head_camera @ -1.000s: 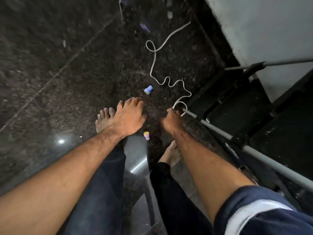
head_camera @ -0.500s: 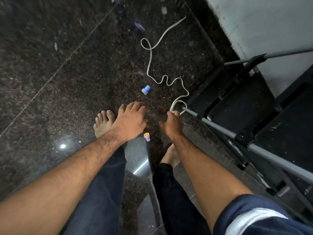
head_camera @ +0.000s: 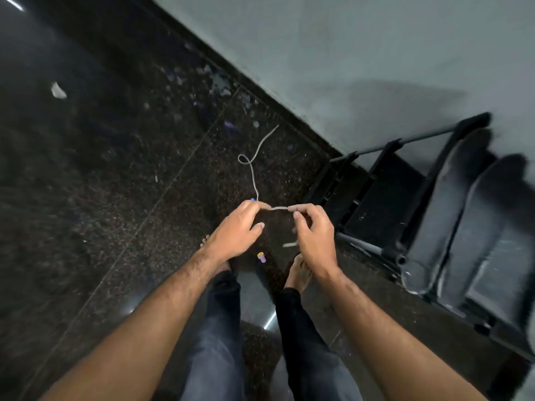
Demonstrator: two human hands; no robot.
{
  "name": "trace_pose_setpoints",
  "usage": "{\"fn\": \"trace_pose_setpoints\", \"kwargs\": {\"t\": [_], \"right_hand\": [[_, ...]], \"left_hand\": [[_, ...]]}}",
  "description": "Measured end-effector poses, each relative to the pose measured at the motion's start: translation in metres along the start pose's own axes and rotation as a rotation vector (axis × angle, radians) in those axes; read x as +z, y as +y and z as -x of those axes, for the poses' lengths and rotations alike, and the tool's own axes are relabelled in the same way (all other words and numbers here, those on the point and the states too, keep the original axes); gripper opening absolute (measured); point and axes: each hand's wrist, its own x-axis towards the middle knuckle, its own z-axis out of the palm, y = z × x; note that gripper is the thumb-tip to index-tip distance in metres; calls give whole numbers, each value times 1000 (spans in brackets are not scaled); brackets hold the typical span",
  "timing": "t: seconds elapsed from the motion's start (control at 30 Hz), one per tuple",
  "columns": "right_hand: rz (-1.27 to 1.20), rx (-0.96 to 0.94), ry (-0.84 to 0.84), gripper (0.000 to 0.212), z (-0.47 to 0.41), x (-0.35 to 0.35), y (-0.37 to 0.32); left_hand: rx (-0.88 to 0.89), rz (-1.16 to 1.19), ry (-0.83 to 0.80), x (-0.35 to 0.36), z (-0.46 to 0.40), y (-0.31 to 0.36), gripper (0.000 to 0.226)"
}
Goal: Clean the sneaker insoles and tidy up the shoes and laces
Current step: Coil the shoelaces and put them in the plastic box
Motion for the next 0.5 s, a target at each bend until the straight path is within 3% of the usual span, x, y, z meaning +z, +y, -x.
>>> {"fn": "trace_pose_setpoints", "kwargs": {"t": [0.33, 0.5], "right_hand": [[-261, -78, -5, 24, 145, -113, -143], [-371, -138, -30, 33, 208, -168, -181]], "left_hand": [[232, 133, -65, -87, 103, 170, 58], [367, 188, -99, -92, 155, 244, 50]]}}
